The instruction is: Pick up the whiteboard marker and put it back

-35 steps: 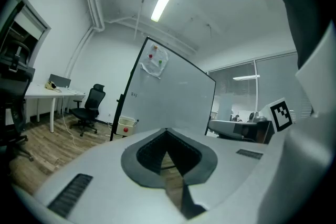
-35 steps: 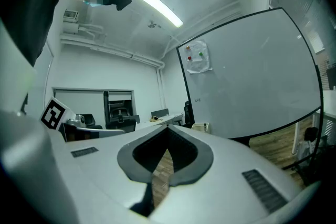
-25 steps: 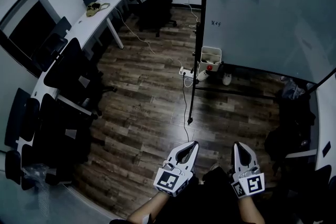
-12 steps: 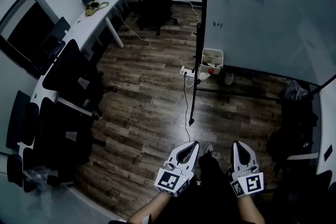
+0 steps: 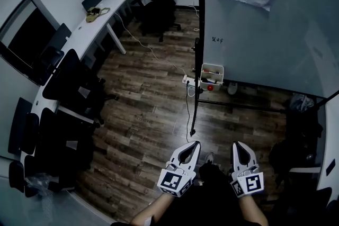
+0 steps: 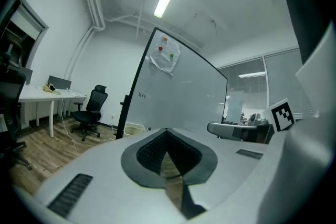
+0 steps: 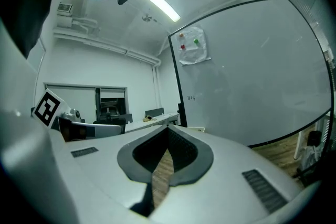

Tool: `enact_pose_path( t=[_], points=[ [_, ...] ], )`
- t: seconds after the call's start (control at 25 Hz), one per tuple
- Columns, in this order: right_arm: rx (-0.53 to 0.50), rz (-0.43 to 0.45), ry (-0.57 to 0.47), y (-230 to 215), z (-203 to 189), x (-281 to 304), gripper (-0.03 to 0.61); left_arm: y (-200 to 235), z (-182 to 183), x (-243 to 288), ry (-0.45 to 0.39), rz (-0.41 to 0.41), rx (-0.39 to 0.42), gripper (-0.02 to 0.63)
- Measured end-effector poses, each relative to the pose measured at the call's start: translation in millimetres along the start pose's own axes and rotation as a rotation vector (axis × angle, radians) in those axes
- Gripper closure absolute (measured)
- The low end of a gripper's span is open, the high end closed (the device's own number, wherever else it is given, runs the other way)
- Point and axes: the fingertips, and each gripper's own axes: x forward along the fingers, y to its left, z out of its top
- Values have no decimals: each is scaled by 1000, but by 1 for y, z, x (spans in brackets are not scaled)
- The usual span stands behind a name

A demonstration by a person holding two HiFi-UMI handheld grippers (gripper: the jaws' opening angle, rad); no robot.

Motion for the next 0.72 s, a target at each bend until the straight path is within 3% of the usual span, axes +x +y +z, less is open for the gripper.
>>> enact_pose_path(
  t=[0.72],
  points=[
    [25,98,-24,-64,15,74,565,14,6,103,24,77,36,606]
  ],
)
